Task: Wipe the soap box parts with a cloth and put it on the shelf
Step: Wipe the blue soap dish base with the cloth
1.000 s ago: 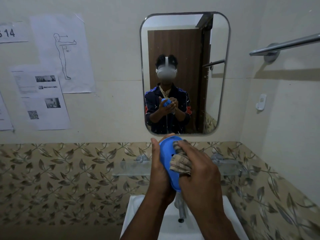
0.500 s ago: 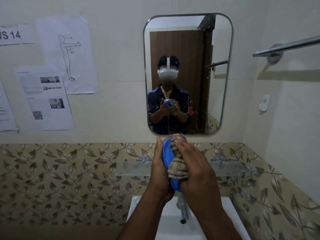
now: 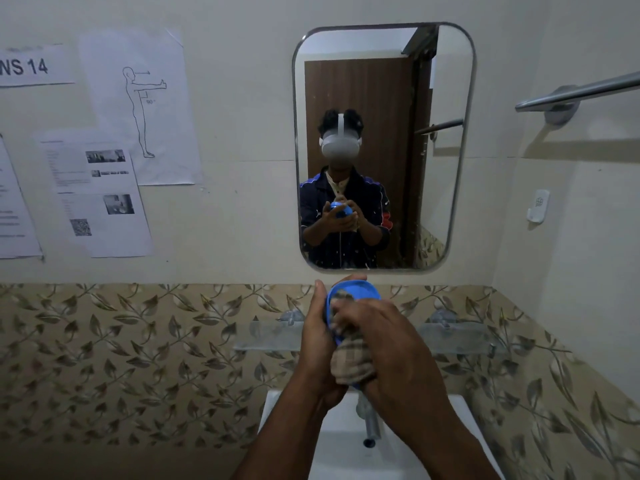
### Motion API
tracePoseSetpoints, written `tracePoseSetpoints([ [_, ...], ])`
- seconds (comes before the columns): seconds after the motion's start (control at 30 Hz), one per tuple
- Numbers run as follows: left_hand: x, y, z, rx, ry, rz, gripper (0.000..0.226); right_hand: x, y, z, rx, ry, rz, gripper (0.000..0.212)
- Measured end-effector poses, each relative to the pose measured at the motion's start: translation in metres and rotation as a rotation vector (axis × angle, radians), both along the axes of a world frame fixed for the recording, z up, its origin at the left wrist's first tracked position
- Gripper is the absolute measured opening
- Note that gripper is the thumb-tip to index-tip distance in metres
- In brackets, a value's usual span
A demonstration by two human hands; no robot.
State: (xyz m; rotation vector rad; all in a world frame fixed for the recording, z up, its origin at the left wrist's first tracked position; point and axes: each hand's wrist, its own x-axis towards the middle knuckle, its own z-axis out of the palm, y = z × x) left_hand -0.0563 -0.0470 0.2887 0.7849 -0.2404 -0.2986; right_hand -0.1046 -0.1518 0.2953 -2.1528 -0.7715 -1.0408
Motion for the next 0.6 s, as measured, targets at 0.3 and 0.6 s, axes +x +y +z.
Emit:
tracePoseSetpoints([
  [0.3, 0.003, -0.001, -0.005, 0.019, -0.024, -0.006, 0.067, -0.012, 0.001, 0.002, 0.108, 0.239, -0.045, 0.045],
  [0.6, 0.004, 0.001, 0.004, 0.028, -0.057, 0.035, 0.065, -0.017, 0.004, -0.003, 0.099, 0.24, -0.04, 0.063],
])
